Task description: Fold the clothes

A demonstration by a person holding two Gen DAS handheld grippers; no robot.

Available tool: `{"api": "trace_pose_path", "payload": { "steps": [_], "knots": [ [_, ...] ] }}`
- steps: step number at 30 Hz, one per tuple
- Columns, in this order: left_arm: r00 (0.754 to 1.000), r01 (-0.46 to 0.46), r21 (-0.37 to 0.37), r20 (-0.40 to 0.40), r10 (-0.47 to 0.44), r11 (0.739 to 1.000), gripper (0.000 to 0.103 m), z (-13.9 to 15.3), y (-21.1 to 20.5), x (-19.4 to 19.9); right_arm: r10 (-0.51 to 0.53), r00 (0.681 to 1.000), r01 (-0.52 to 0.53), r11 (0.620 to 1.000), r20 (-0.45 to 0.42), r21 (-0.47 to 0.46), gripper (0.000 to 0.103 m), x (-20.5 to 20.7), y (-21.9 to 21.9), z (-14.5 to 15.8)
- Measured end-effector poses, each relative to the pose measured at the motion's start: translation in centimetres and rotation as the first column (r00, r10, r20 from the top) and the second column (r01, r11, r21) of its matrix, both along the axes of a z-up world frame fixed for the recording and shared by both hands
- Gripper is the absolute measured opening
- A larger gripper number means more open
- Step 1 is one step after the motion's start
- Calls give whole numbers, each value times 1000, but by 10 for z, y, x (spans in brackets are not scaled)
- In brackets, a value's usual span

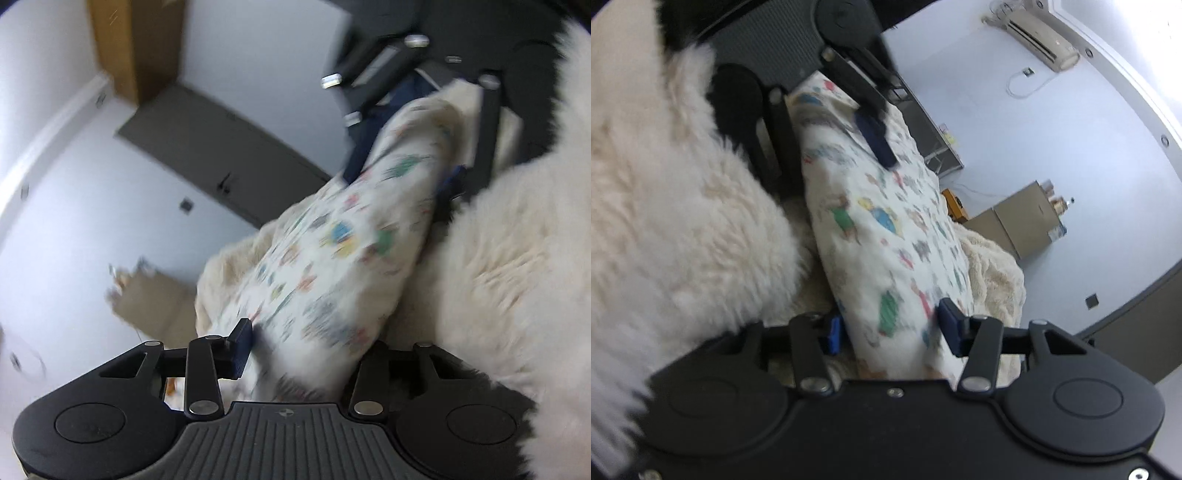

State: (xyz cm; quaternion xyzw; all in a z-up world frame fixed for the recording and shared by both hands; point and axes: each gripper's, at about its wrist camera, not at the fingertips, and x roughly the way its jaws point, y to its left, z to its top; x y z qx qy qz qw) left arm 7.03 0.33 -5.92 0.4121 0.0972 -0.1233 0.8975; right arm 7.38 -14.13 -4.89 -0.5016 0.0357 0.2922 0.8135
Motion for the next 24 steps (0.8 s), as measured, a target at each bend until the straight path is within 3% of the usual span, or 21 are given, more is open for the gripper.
{"api": "trace_pose_path", "payload": {
  "steps": [1,10,17,22,24],
  "knots": [
    [999,-11,-37,-31,10,999,36,3,3,-1,-14,1000,14,1000,-5,9,49,2,-3,0],
    [998,-45,-48,-43,43,998,35,-2,2,1,-39,999,40,999,-10,36,49,2,-7,-2],
    [998,-48,-59,-47,45,997,34,4,2,8,-50,998,51,998,-23,48,36,4,-6,2],
    [999,-36,-52,-34,35,998,22,7,1,6,-41,999,41,999,-1,16,31,3,-5,5],
    [999,-30,-51,-45,27,998,17,21,6,6,-33,999,33,999,10,-7,27,4,-2,10]
  ]
}}
